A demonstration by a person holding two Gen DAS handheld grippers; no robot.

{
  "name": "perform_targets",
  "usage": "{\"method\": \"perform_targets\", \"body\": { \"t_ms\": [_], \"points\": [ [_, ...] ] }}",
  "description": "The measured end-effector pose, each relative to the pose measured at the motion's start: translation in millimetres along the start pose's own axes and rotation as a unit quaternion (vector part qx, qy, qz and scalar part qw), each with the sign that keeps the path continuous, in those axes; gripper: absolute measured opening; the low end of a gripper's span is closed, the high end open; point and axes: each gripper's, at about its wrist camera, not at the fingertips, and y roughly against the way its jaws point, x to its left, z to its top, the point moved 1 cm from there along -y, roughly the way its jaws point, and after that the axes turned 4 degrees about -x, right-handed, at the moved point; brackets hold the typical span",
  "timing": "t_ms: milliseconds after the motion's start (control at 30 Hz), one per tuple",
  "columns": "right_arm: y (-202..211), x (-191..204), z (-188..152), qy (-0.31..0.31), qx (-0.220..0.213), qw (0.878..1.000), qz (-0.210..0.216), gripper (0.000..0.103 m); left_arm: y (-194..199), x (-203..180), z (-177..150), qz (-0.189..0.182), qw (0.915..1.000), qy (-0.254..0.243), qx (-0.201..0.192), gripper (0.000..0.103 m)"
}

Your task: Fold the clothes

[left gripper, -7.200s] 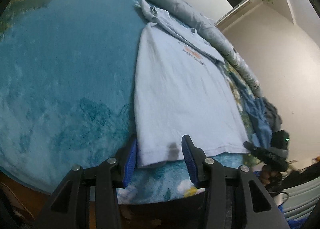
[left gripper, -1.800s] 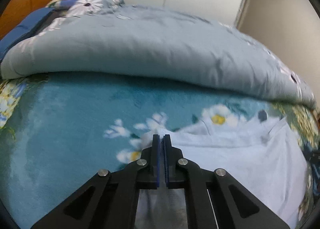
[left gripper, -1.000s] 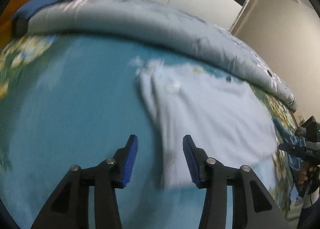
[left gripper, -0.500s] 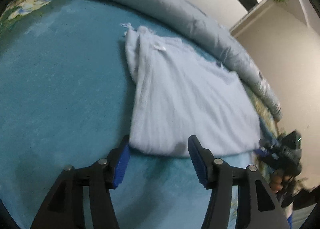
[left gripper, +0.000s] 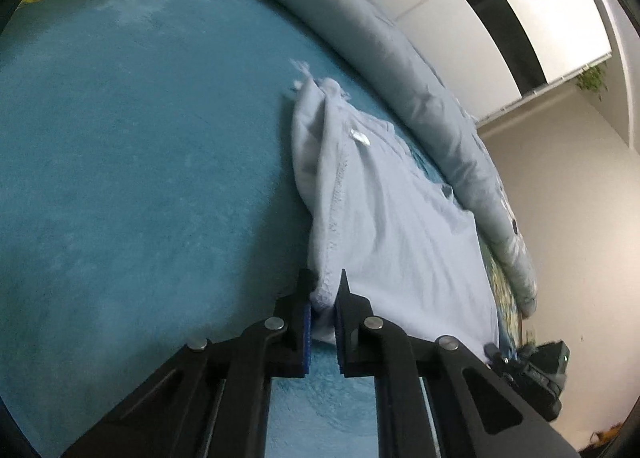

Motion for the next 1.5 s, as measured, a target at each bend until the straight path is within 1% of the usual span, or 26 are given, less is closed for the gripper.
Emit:
{"method": "perform_targets", "body": {
  "t_ms": [133,233,367,467,533,600,700,767,800,867,967,1033,1067,1133,1200,1233,1300,1367,1433,1500],
  "points": [
    [25.0,11.4,-8.6,0.010,-0.007,1.000,0.008,0.004,25.3,-12.9,-9.9,0.011,0.9997,-0.023,-0.005,0.009],
    [48.0,20.7,-28.8,0.032,-0.005,0.999,0.006,0.004,58.9,-5.6,-32.1,0.009,0.9992,-0.038,0.004,0.009],
    [83.6,14.4,-75.0,0.042,0.003,0.999,0.002,0.004,96.1,6.7,-79.0,0.008,0.9970,-0.075,0.022,0.009],
    [110.3,4.5,-115.8,0.045,0.013,0.999,0.004,0.004,118.2,19.4,-111.8,0.005,0.9960,-0.085,0.028,0.009],
    [125.5,-1.6,-141.6,0.052,0.015,0.998,-0.003,0.004,127.5,27.9,-127.3,0.004,0.9962,-0.083,0.025,0.009],
    [133.4,-6.6,-155.6,0.056,0.014,0.998,-0.001,0.004,130.5,31.6,-137.7,0.004,0.9959,-0.088,0.020,0.009],
    [133.3,-13.9,-164.8,0.052,0.014,0.999,-0.004,0.004,134.7,42.0,-142.0,0.008,0.9964,-0.083,0.015,0.009],
    [129.7,-17.3,-167.2,0.049,0.017,0.999,-0.006,0.004,127.8,45.6,-147.2,0.022,0.9958,-0.088,0.016,0.010],
    [128.2,-17.8,-168.3,0.051,0.019,0.998,-0.006,0.004,129.8,48.4,-148.6,0.022,0.9958,-0.088,0.013,0.010],
    [129.3,-17.2,-169.5,0.059,0.018,0.998,-0.006,0.004,129.9,46.7,-149.8,0.019,0.9950,-0.098,0.005,0.011],
    [130.5,-15.7,-170.3,0.083,0.019,0.996,-0.015,0.005,140.3,40.5,-152.9,0.030,0.9907,-0.133,-0.006,0.015],
    [130.3,-12.2,-169.7,0.103,0.022,0.994,-0.034,0.009,147.3,36.4,-155.0,0.037,0.9870,-0.156,-0.013,0.017],
    [131.5,-9.9,-169.8,0.114,0.022,0.992,-0.046,0.009,150.8,34.3,-155.9,0.041,0.9850,-0.167,-0.017,0.017],
    [139.6,-3.9,-170.2,0.141,0.010,0.989,-0.054,0.009,162.5,32.1,-153.5,0.058,0.9789,-0.193,-0.031,0.017],
    [150.5,-1.3,-167.9,0.161,-0.012,0.984,-0.076,0.009,172.2,34.1,-140.2,0.070,0.9746,-0.208,-0.045,0.018],
    [154.5,-0.9,-164.4,0.166,-0.022,0.982,-0.086,0.011,175.9,34.0,-131.5,0.075,0.9730,-0.212,-0.053,0.018],
    [162.5,-1.8,-153.2,0.165,-0.041,0.980,-0.102,0.016,174.5,30.7,-112.5,0.071,0.9742,-0.206,-0.060,0.019],
    [163.3,0.9,-140.1,0.156,-0.047,0.981,-0.100,0.019,168.9,24.1,-91.9,0.063,0.9746,-0.204,-0.067,0.028],
    [158.2,9.6,-124.6,0.156,-0.051,0.982,-0.094,0.019,159.6,14.2,-75.1,0.055,0.9742,-0.208,-0.069,0.031],
    [147.5,22.8,-107.1,0.161,-0.059,0.982,-0.080,0.019,143.9,3.1,-60.3,0.054,0.9752,-0.206,-0.061,0.031]
  ]
}}
